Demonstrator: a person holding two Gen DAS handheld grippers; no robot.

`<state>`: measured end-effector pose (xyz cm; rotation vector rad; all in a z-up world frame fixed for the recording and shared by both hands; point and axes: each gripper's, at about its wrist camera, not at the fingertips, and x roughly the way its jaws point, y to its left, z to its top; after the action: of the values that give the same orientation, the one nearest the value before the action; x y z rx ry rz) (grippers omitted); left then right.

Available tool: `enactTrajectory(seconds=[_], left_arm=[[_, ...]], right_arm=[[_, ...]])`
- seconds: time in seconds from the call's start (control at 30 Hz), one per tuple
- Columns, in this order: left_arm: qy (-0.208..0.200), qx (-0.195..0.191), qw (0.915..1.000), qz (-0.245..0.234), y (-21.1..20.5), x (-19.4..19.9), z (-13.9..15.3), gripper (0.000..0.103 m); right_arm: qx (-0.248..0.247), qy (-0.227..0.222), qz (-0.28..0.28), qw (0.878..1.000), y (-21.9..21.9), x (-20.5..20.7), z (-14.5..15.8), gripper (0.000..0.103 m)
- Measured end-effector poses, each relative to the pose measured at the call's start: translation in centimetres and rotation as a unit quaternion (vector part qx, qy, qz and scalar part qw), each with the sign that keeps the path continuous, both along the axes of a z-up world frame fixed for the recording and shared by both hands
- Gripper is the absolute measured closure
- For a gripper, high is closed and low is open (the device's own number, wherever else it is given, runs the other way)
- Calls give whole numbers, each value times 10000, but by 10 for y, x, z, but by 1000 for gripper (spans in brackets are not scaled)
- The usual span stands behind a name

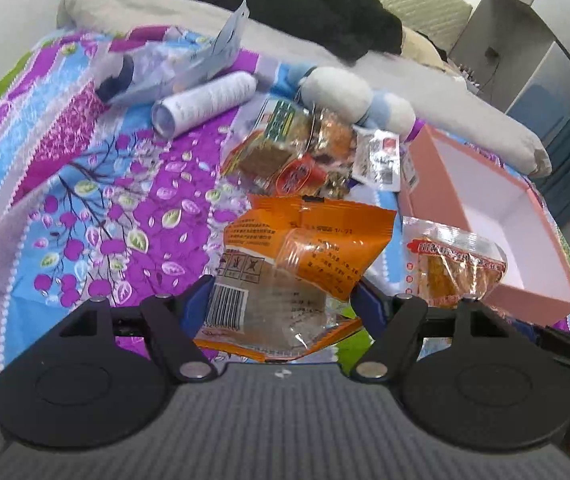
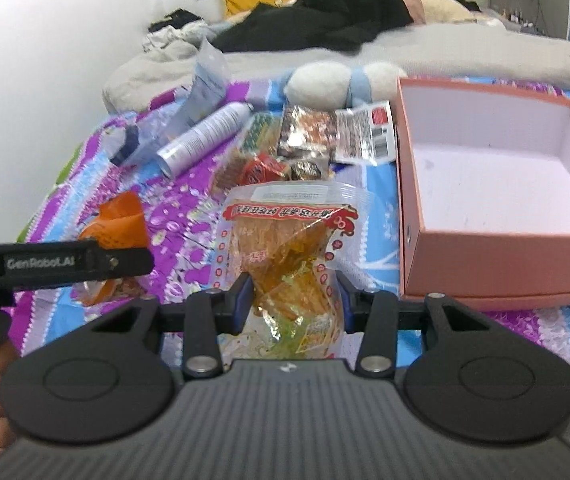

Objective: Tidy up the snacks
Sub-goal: 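Carry both held packets over the pink box with both tools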

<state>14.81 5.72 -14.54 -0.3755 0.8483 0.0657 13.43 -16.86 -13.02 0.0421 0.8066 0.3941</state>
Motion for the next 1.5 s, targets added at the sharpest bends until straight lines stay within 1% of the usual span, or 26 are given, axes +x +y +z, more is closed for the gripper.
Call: enactTrajectory(seconds=[0.13,0.23,0.5,0.67,0.9,1.03,1.13,1.37,1.5], left_arm=[[-151,-17,9998,-123,-8,-3,18,25],[-222,73,9996,-157,-18,-5,30,25],[-606,-53,9959,-666,-57,-8,59,25],[-743,-137,9918,-1033,-86,-8,69,25],[-746,-291,9864,-1433,-119,3,72,25],[-710,-344,9832,-1648,-136,22,71,25],[-660,-347,9816,-1760,-147,44,69,25],[-545,-368,9799,-1882,-169,114,65,25],[-457,-334,9773,-2041,-186,155,63,25]], right_arm=[[119,-96,-84,9998,-8,-6,13,58],[147,-203,-159,9996,-15,-9,24,58],[203,-499,-538,9971,-43,-21,47,58],[243,-574,-784,9950,-63,-30,55,58],[153,-625,-1167,9911,-93,-37,57,58],[106,-590,-1315,9895,-106,-26,55,58],[58,-614,-1384,9885,-114,-11,56,58],[14,-668,-1484,9867,-137,47,57,58],[2,-664,-1504,9864,-150,83,56,58]])
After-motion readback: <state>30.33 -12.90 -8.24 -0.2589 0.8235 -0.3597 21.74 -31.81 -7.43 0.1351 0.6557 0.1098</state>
